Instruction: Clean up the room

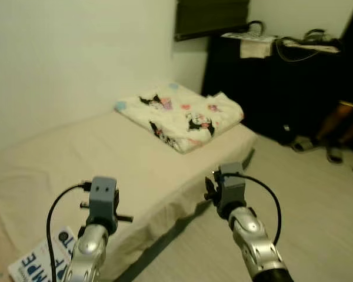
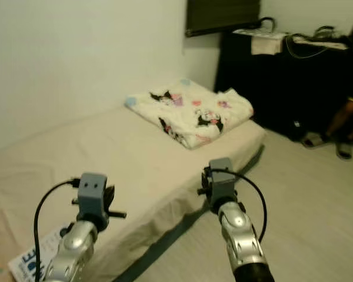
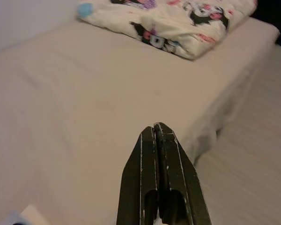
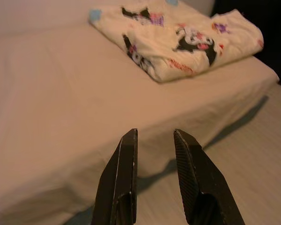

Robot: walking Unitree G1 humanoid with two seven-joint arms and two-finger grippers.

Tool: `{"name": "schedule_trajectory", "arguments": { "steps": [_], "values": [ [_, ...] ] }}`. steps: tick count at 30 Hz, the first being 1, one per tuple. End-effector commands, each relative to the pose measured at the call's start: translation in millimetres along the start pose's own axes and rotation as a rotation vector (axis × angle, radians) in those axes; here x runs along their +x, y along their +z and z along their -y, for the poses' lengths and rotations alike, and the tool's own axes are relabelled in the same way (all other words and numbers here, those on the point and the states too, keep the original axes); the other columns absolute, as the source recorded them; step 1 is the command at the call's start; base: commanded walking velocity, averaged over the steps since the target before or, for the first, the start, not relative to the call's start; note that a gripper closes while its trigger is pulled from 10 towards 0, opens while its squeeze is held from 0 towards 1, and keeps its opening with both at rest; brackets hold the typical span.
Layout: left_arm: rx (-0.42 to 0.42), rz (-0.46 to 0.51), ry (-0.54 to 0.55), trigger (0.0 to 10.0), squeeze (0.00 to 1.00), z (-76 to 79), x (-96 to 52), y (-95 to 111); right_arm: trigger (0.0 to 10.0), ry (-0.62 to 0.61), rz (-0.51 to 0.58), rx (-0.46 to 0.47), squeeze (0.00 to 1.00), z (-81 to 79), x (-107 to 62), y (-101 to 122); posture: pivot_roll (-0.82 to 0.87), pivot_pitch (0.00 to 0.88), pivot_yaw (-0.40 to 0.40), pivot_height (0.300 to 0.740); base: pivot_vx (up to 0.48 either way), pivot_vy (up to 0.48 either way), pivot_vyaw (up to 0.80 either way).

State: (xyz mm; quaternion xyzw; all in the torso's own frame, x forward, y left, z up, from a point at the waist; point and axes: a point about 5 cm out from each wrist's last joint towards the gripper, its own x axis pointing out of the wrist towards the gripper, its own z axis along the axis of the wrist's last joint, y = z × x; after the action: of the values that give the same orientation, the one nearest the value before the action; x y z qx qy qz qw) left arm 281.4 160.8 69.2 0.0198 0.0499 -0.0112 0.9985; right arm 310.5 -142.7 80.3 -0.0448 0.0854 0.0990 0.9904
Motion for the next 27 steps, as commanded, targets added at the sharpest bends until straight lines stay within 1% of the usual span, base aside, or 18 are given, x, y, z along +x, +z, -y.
{"name": "schedule_trajectory", "arguments": {
  "steps": [1,3,8,11,27],
  "values": [
    [-0.009,0.027,-0.003,10.0,0.0,-0.1,-1.0,3.7,10.0,0.009,0.009,-0.021,0.0,1.3,0.0,1.9,-0.08,0.02,-0.019,0.723,0.0,0.0,0.0],
    [-0.012,0.034,0.0,10.0,0.0,-0.1,-1.2,4.3,10.0,0.015,0.011,-0.03,0.0,0.5,0.1,2.3,-0.08,0.02,-0.019,0.723,0.0,0.0,0.0],
    [-0.063,0.061,0.002,10.0,0.0,0.2,-0.7,7.8,10.0,0.014,0.011,-0.034,0.0,0.3,0.5,3.0,-0.08,0.023,-0.025,0.723,0.0,0.0,0.0],
    [-0.064,0.066,-0.004,10.0,0.0,0.8,-1.3,8.8,10.0,0.013,0.011,-0.034,0.0,0.6,0.4,3.0,-0.08,0.023,-0.025,0.723,0.0,0.0,0.0],
    [-0.079,0.082,-0.007,10.0,0.0,1.4,-1.7,10.7,10.0,0.019,0.014,-0.035,0.0,-0.2,0.3,3.1,-0.08,0.009,-0.03,0.723,0.331,0.0,0.0]
  ]
}}
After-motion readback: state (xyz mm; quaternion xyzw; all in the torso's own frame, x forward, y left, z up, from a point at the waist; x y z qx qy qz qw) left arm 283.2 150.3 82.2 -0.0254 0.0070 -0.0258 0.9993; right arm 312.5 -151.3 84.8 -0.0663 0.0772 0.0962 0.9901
